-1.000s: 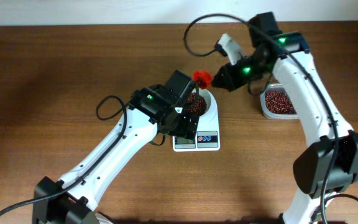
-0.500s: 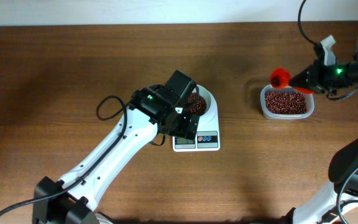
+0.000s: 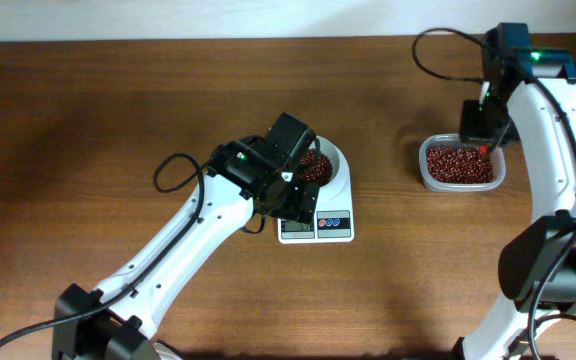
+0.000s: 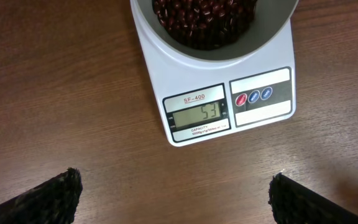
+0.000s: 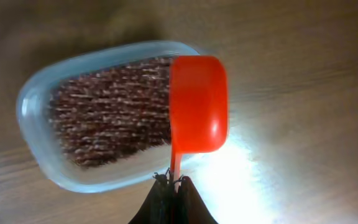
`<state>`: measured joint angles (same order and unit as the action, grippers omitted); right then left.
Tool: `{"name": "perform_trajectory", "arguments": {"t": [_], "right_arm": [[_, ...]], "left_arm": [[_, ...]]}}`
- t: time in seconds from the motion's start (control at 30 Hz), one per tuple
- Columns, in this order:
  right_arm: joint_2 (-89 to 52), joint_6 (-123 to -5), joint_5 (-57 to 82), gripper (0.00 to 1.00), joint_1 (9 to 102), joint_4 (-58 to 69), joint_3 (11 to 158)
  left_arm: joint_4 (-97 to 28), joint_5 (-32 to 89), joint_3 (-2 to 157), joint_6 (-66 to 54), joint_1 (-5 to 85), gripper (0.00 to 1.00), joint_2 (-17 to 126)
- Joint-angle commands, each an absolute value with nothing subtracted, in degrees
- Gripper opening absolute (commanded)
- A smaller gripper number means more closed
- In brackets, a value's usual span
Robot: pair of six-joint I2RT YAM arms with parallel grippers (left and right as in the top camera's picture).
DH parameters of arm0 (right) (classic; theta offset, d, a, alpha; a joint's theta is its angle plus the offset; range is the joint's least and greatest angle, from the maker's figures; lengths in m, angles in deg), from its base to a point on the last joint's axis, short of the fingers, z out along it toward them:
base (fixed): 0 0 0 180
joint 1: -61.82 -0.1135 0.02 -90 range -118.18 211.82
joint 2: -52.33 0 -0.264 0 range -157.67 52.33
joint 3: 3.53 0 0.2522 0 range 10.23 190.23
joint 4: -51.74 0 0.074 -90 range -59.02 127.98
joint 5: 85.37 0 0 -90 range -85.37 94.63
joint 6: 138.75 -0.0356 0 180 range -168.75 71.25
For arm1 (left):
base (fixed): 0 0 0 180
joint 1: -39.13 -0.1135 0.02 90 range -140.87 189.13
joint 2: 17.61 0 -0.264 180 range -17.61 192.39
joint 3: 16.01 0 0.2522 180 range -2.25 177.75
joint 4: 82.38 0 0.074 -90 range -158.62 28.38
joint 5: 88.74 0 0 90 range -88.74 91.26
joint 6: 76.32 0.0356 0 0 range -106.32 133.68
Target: Scoop item into bowl and weigh 50g on scale
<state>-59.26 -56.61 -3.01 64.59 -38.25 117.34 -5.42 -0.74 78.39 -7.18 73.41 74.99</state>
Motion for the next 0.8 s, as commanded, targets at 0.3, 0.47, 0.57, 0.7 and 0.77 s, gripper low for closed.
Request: {"name": "perform_trajectory", "arguments": {"t": [0.3,0.47,0.57,0.7,0.77], "right_arm": [[-58.7,-30.9,28.1,0.04,42.5,-30.5,118.1],[-58.7,-31.0,22.3,0.04,38.5,-29.0,118.1],[-58.7,-31.2,22.3,0.04,38.5,-29.0,115.3],[-58.7,-31.6,22.3,0.04,38.4,-23.1,108.2],[-58.7,-31.6,21.9,0.04,38.4,-19.3,104.8]], "left_arm": [[-5.4,-1.5,78.0,-8.1,73.6,0.99,75.3],[-5.4,-1.5,78.0,-8.1,73.6,0.99,75.3],[-5.4,-1.5,78.0,-8.1,73.7,0.99,75.3],[-5.4,-1.5,78.0,-8.1,73.6,0.99,75.3],[-5.4,-1.5,78.0,-8.1,73.7,0.99,75.3]]}}
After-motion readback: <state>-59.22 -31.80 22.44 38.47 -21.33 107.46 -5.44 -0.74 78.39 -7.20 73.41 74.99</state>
